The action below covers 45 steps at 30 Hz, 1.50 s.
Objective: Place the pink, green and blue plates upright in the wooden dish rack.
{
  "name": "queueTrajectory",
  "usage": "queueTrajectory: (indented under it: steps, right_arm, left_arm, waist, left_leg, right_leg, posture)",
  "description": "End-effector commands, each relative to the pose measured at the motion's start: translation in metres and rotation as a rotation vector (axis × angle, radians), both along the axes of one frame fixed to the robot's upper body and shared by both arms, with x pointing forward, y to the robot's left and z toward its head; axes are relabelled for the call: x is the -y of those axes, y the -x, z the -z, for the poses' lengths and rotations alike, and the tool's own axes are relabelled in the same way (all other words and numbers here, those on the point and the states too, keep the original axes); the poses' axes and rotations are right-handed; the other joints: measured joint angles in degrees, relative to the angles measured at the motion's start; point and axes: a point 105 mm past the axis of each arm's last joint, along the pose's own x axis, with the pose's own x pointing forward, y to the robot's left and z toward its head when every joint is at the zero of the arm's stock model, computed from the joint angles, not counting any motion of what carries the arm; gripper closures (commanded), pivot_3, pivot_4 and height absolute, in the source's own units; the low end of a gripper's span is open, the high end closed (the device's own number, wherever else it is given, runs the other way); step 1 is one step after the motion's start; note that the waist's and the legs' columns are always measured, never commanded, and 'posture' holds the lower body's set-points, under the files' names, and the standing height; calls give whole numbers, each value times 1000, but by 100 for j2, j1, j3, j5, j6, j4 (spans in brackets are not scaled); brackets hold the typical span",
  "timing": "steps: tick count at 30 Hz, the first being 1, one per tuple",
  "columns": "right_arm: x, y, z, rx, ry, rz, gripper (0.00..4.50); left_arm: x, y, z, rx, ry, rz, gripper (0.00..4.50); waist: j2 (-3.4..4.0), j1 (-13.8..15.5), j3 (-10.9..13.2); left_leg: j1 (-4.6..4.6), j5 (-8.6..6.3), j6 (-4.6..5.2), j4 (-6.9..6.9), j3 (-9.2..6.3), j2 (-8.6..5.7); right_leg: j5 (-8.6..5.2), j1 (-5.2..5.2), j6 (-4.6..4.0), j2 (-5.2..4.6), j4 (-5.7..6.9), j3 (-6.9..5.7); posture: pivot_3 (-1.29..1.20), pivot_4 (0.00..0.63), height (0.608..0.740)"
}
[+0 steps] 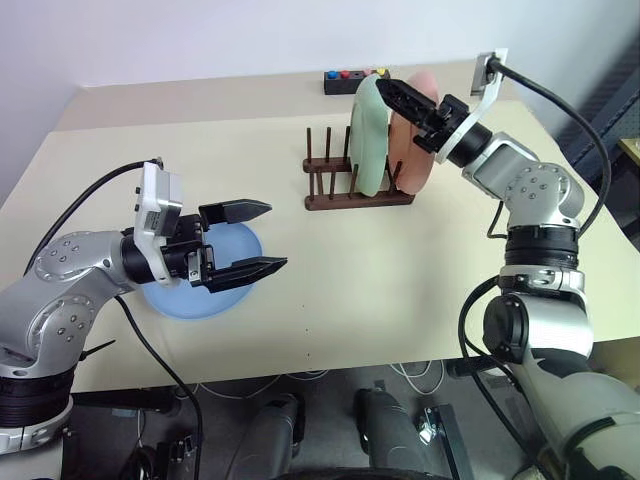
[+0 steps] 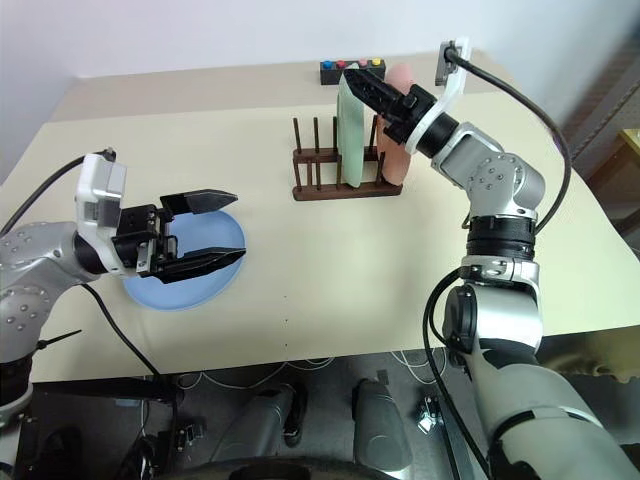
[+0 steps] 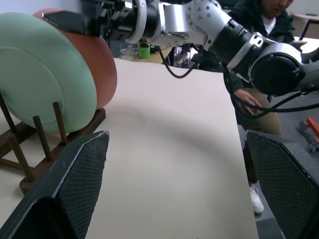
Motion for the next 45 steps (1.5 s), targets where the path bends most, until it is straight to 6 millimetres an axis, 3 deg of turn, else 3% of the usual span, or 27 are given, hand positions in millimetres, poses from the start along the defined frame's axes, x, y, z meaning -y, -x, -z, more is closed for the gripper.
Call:
queueTrajectory:
  steps: [1, 5, 9, 13, 19, 24, 26, 29, 34, 41, 45]
  right_arm:
    - [-2, 14, -34, 127, 18, -24, 34]
    - [-1, 18, -40, 151, 19, -30, 34]
    - [9, 52, -66, 317, -37, -154, 34]
    - [0, 80, -27, 398, 249, -269, 34]
    - [-9, 104, 7, 551, 447, -344, 34]
    - [-12, 108, 7, 591, 434, -381, 34]
    - [-15, 109, 10, 602, 447, -395, 34]
    - [-19, 103, 12, 604, 447, -386, 34]
    - [-23, 99, 14, 603, 433, -374, 34]
    - [-22, 94, 10, 585, 415, -341, 34]
    - [-21, 95, 6, 577, 382, -332, 34]
  left_arm:
    - [0, 5, -8, 39, -5, 12, 0]
    - [0, 5, -9, 40, -4, 11, 0]
    - [-9, -4, -11, 51, -8, -56, 0]
    - [-28, -23, -8, 86, -66, -218, 0]
    - [-92, -55, -10, -15, -106, -557, 0]
    - [-138, -64, -12, -136, -150, -764, 0]
    - [-156, -55, 6, -226, -260, -816, 0]
    - [-180, -47, 40, -503, -314, -964, 0]
    - [-182, -61, 43, -635, -280, -1096, 0]
    - [-180, -71, 62, -883, -164, -1158, 0]
    - [-165, -78, 70, -1010, -101, -1112, 0]
  waist:
    - [0, 0, 0]
    - [0, -2, 0]
    - [2, 3, 2]
    - [-8, 67, -4]
    - [-5, -2, -2]
    - [-8, 1, -2]
    - [-9, -15, -2]
    - [-7, -9, -1]
    - [-27, 131, 2]
    - [-30, 155, 0]
    - [-32, 154, 0]
  left_leg:
    - [0, 0, 0, 0, 0, 0]
    - [0, 0, 0, 0, 0, 0]
    - [0, 0, 0, -2, 0, 0]
    - [0, -2, 2, -2, -5, 0]
    - [8, -2, 2, 3, 0, 3]
    - [7, -2, 1, 2, -2, 3]
    - [7, -2, 1, 0, -1, 2]
    - [8, -2, 0, -13, 5, 3]
    - [7, 1, -6, 1, -13, 5]
    - [7, 2, -9, -2, -13, 0]
    - [7, 2, -10, 0, -13, 0]
  right_leg:
    - [0, 0, 0, 0, 0, 0]
    - [0, 0, 0, -2, 0, 0]
    - [0, -1, 0, -3, -1, 0]
    - [-1, 6, 1, 1, -11, -9]
    - [-1, 9, 1, -5, -2, -6]
    - [-1, 7, 2, -1, -1, -6]
    - [-1, 6, 2, -2, -3, -6]
    - [-1, -3, 2, -4, 0, 2]
    - [-1, 8, 2, 7, 2, -19]
    - [0, 5, 2, 4, 3, -19]
    - [0, 6, 2, 4, 5, -19]
  posture:
    - [0, 150, 740]
    - [0, 150, 740]
    - [0, 150, 740]
    - [0, 150, 740]
    - [0, 150, 740]
    - [0, 150, 740]
    - [0, 150, 740]
    - [0, 150, 740]
    - [0, 150, 740]
    - [0, 150, 740]
    - [0, 150, 740]
